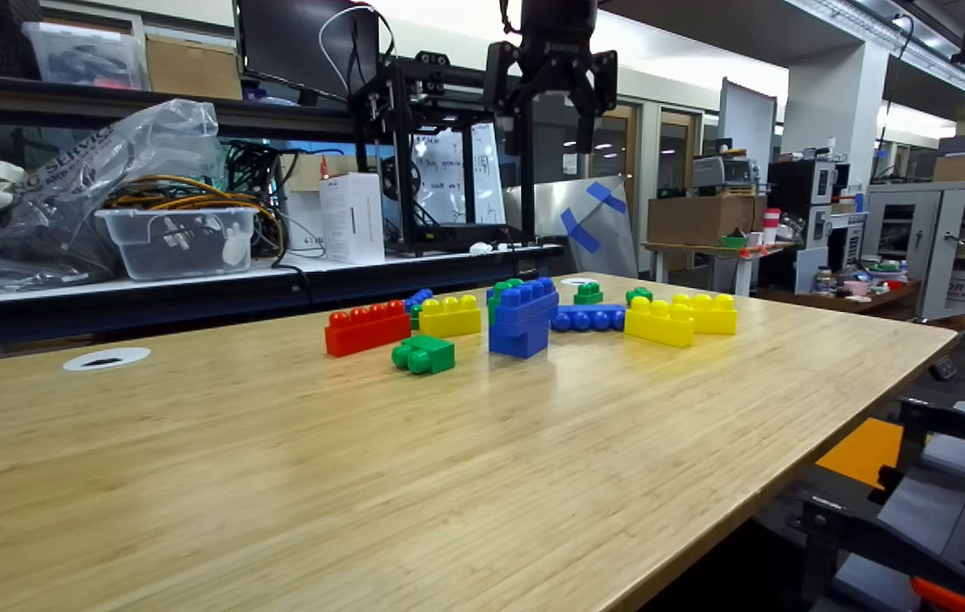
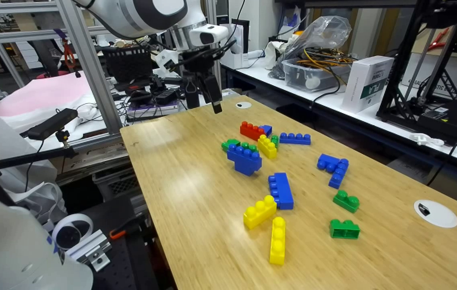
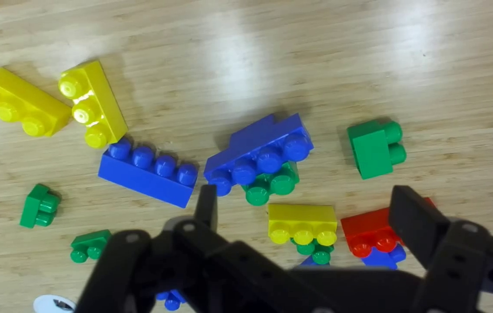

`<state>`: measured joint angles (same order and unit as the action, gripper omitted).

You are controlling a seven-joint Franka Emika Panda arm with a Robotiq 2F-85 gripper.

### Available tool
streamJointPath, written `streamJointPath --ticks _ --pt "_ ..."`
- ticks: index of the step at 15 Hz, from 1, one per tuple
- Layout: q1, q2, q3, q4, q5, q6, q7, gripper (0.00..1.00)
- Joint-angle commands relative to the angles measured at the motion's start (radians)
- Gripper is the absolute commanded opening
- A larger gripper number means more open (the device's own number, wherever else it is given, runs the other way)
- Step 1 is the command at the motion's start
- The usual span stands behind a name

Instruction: Move the building block tower forward

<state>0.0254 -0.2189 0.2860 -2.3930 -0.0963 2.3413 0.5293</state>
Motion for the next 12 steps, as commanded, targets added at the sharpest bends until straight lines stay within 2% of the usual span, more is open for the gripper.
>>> streamJointPath --ticks 1,7,12 --pt "0.016 0.066 -0.041 0.052 0.001 0.007 -0.022 1.00" --pt "0.023 0.201 -0.099 0.233 0.002 -0.040 -0.078 1.00" --pt "0.033 0.393 -0.149 0.452 -0.009 -0.082 -0.138 1.00"
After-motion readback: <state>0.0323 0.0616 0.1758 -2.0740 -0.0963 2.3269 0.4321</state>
